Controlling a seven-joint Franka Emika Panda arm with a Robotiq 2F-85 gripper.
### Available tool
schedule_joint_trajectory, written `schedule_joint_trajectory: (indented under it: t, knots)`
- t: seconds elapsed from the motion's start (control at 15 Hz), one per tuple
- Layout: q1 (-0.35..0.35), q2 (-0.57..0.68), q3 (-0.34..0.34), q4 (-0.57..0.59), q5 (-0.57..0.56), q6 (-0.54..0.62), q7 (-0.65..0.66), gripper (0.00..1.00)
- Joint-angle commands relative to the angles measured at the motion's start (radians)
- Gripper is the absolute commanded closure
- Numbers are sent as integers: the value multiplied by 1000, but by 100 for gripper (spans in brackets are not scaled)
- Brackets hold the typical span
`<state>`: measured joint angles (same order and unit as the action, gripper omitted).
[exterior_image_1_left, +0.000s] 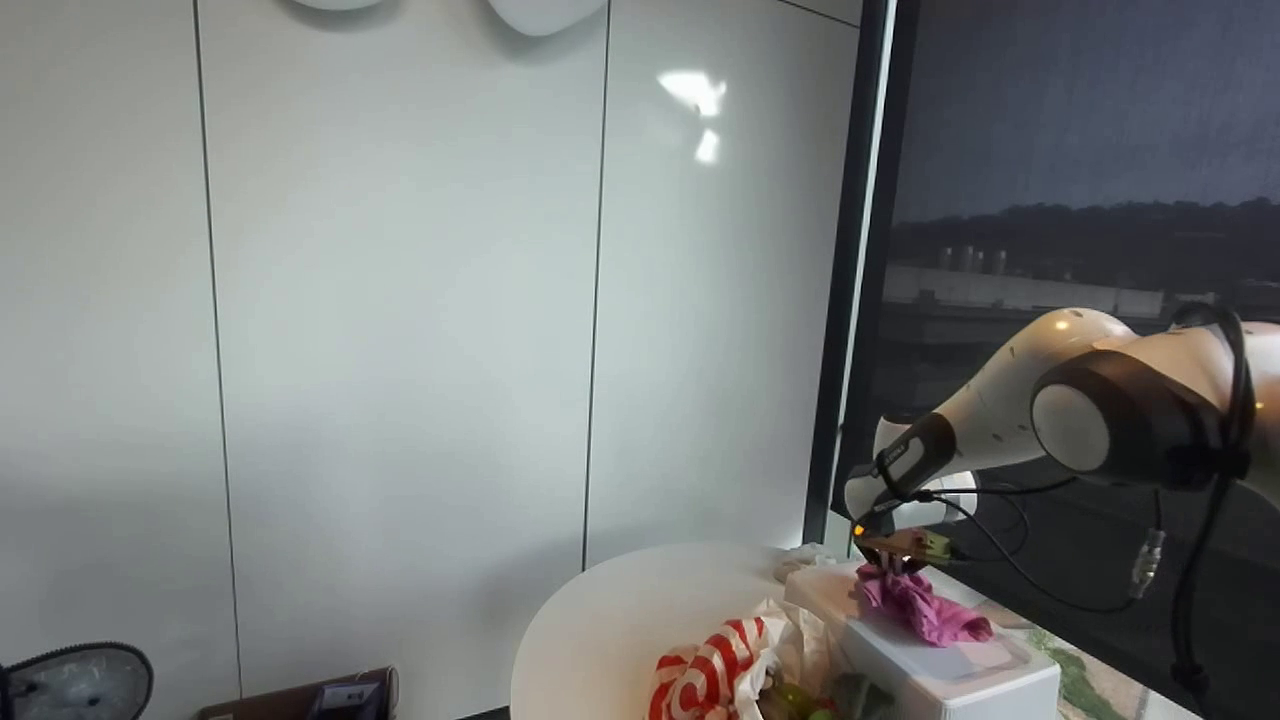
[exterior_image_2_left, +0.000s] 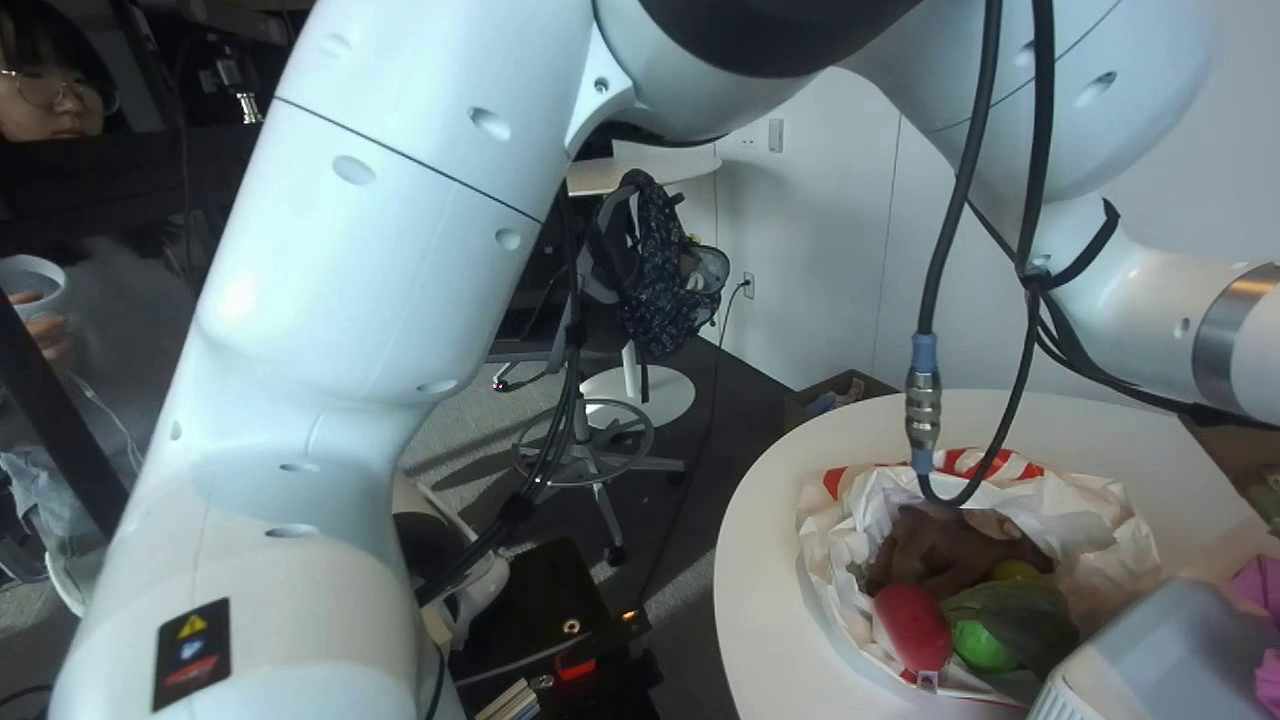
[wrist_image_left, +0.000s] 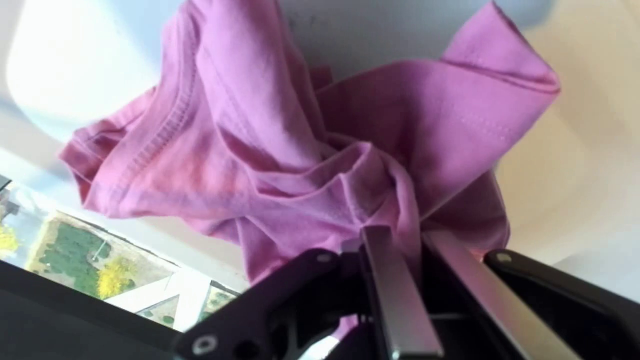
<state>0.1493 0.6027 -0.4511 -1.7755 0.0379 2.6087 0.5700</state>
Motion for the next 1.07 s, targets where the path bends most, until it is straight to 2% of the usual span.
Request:
schedule_joint_trajectory:
  t: [0.0, 0.33, 0.53, 0.8, 1.0]
  knots:
    - [-91, -185, 147, -102, 22, -19, -128, 92]
    - [-224, -383, 351, -223, 208, -47, -398, 92]
    - [-274, -471, 429, -270, 381, -107, -603, 92]
    - [-287, -536, 440, -275, 571, -317, -833, 93]
    - [-280, -507, 415, -238, 588, -524, -902, 93]
